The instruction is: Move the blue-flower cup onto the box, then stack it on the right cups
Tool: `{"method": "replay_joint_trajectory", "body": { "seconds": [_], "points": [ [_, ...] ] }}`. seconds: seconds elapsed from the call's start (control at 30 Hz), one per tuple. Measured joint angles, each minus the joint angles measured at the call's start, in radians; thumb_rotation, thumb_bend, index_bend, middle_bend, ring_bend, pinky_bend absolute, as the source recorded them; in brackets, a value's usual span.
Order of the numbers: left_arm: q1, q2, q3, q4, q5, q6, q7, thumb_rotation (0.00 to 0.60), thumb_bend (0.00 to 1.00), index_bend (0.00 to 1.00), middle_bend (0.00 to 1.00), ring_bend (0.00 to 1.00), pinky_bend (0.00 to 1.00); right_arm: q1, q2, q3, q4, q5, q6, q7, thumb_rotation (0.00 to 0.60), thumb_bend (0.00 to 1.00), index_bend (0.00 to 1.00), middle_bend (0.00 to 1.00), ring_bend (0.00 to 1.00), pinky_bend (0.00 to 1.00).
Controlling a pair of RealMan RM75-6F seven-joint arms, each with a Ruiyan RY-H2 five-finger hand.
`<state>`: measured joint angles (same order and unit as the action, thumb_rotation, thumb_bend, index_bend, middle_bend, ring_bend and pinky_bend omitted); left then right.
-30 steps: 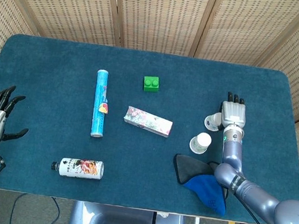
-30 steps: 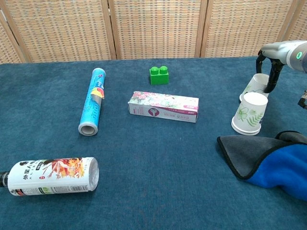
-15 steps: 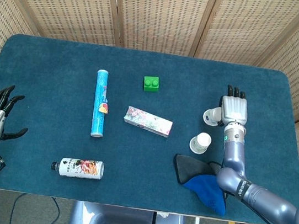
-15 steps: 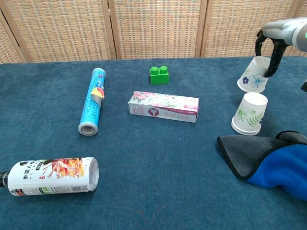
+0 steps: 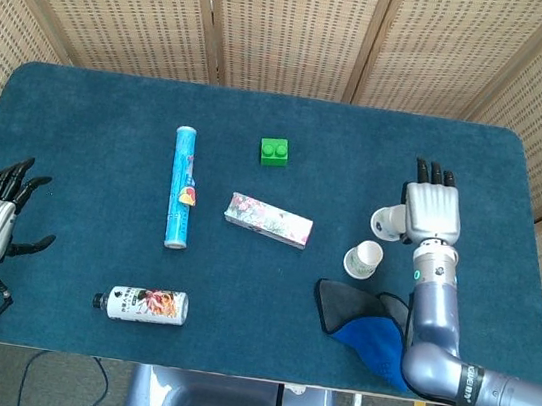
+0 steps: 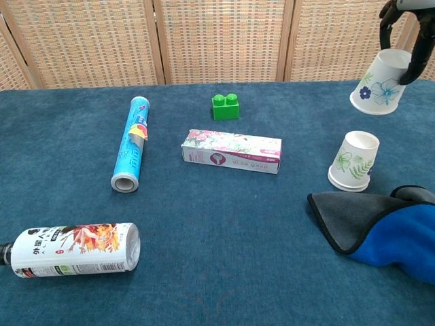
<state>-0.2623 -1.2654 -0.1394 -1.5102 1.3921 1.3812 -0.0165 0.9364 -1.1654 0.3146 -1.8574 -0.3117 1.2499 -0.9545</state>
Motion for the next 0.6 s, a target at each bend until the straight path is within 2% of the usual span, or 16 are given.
{"method": "replay_joint_trajectory", "body": {
  "seconds": [0.2,0.6],
  "points": [
    [0.003,0.007,0.004,-0.004,0.012,0.007,-0.014,0.6,0.2,0.18,0.0,0.0,0.04,-0.007,0.014,-0.022,-0.086,0.034,0.047,-0.012,0.6,0.18,0.54,0.11,0.0,0.16],
    [0.001,0.006,0.004,-0.004,0.012,0.003,-0.013,0.6,0.2,0.18,0.0,0.0,0.04,-0.005,-0.031,-0.046,-0.077,0.018,0.042,0.031,0.6,0.18,0.54,0.11,0.0,0.16]
  ]
}}
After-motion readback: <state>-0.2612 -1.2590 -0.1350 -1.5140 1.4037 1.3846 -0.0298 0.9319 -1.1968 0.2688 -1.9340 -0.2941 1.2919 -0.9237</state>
